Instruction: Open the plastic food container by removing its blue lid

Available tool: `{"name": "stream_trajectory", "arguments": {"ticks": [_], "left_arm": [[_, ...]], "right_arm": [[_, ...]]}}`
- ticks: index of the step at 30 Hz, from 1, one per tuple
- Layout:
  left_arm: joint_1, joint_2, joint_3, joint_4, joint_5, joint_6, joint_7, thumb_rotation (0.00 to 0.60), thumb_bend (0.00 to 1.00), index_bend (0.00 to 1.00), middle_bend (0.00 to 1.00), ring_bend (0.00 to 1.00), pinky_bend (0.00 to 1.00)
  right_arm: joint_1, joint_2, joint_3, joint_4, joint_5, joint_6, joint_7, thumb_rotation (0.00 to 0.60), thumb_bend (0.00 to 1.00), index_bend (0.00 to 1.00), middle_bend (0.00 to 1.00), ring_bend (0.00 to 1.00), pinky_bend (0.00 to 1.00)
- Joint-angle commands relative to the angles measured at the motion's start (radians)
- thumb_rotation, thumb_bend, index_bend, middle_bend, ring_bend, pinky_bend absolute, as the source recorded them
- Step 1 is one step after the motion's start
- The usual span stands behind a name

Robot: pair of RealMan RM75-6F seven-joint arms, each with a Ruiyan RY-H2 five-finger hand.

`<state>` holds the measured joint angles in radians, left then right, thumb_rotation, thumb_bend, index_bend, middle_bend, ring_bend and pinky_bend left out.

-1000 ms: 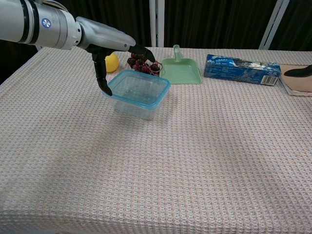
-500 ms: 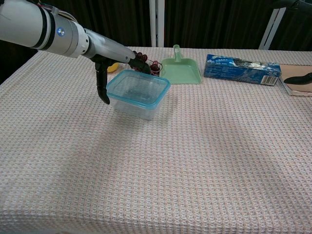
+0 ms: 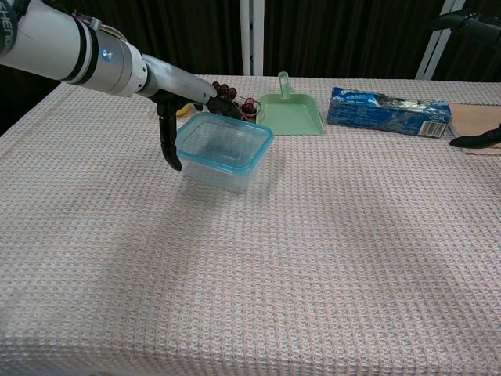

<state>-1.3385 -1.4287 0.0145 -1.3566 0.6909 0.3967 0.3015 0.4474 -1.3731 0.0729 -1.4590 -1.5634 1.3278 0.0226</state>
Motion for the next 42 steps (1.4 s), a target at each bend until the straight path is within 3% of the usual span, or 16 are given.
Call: {"name": "stream_trajectory", "arguments": {"ticks": [1,4,6,12,17,30,42], "left_arm": [[0.003,-0.018,0.004,0.019,0.016,0.002,-0.017,0.600,0.04,0.06,0.05,0.00,0.21],[0.010,-0.037,0.002,0.031,0.021,0.021,-0.035,0.600,0.04,0.14,0.14,0.06,0.29],[0.016,-0.047,-0.003,0.031,0.022,0.039,-0.047,0.600,0.04,0.19,0.19,0.11,0.35],[0.011,-0.047,-0.001,-0.018,-0.017,0.083,-0.056,0.600,0.04,0.25,0.27,0.18,0.44],[0.003,-0.053,-0.001,-0.070,-0.081,0.147,-0.045,0.600,0.04,0.24,0.27,0.18,0.45],[-0.009,-0.102,0.003,-0.128,-0.197,0.287,0.047,0.600,0.04,0.22,0.26,0.18,0.45],[0.000,-0.120,-0.013,-0.118,-0.198,0.289,0.079,0.600,0.04,0.22,0.26,0.18,0.43]], "right_arm": [[0.006,-0.026,-0.001,0.014,-0.014,0.000,0.002,0.600,0.00,0.00,0.08,0.00,0.00],[0.020,-0.069,-0.003,0.034,-0.037,-0.003,0.011,0.600,0.00,0.03,0.16,0.01,0.07],[0.037,-0.103,-0.006,0.051,-0.057,-0.015,0.012,0.600,0.00,0.10,0.24,0.06,0.17],[0.103,-0.219,0.008,0.102,-0.083,-0.071,-0.002,0.600,0.00,0.47,0.52,0.41,0.58],[0.158,-0.322,0.027,0.156,-0.097,-0.102,-0.022,0.600,0.00,0.64,0.65,0.57,0.76],[0.208,-0.504,0.026,0.354,-0.130,-0.065,-0.050,0.600,0.00,0.71,0.73,0.67,0.88],[0.221,-0.535,0.029,0.401,-0.111,-0.059,-0.024,0.600,0.00,0.71,0.74,0.68,0.88]]}}
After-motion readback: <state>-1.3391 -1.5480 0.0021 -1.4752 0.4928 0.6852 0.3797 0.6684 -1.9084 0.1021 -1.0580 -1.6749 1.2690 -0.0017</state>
